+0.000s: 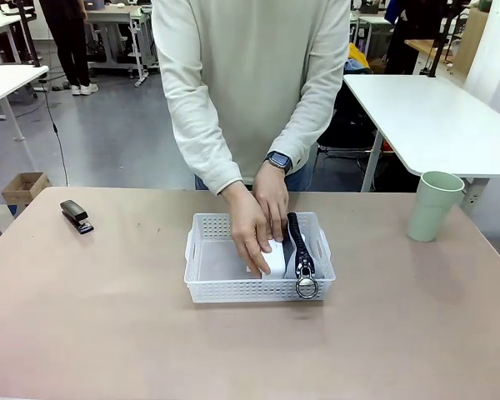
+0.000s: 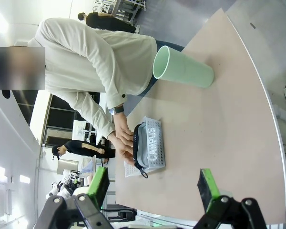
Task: Efficiently arrange items inside the basket to fit them all.
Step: Pick up the Stapler and place it inside the Organizing basket.
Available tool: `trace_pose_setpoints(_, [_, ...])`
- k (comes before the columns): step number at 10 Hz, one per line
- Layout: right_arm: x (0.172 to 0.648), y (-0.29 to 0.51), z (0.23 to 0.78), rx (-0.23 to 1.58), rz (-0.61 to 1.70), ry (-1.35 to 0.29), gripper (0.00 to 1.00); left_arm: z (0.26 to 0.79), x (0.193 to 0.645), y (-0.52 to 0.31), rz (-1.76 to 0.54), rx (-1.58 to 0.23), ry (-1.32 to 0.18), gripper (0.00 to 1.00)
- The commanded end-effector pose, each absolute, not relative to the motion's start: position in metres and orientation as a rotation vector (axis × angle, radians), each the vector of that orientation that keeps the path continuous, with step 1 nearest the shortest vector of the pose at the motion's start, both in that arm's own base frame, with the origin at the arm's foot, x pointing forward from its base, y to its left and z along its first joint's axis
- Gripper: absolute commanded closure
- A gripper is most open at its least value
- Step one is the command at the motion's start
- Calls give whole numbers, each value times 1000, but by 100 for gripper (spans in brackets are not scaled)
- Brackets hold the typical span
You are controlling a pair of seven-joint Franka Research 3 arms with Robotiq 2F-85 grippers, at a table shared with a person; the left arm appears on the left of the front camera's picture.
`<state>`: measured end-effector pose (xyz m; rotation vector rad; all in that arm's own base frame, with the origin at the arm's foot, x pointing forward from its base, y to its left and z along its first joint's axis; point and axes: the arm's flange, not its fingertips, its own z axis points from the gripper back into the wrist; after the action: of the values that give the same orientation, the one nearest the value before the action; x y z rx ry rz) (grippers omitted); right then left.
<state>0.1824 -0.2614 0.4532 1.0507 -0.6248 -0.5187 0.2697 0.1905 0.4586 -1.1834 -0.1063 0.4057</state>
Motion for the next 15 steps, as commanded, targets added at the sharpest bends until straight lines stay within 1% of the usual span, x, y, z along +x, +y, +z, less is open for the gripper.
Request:
trace_pose_setpoints(1, [183,-261,454,1061,-496,-654,0,460,265,194,389,-1174,-97,0])
trace_pose_setpoints(10, [183,-261,454,1061,-496,-654,0,461,269,192,401,-1179,-103,0])
trace_pose_setpoints(11, [183,-261,454,1061,-496,-654,0,469,281,176,396,-1107,-68,0])
trace_pose_setpoints(14, [183,-261,454,1061,-496,-654,0,481,359,112,440,-832,-39,0])
trace_pose_setpoints(15, [183,-261,454,1061,-496,-654,0,480,382,98,435,-721,-60,0])
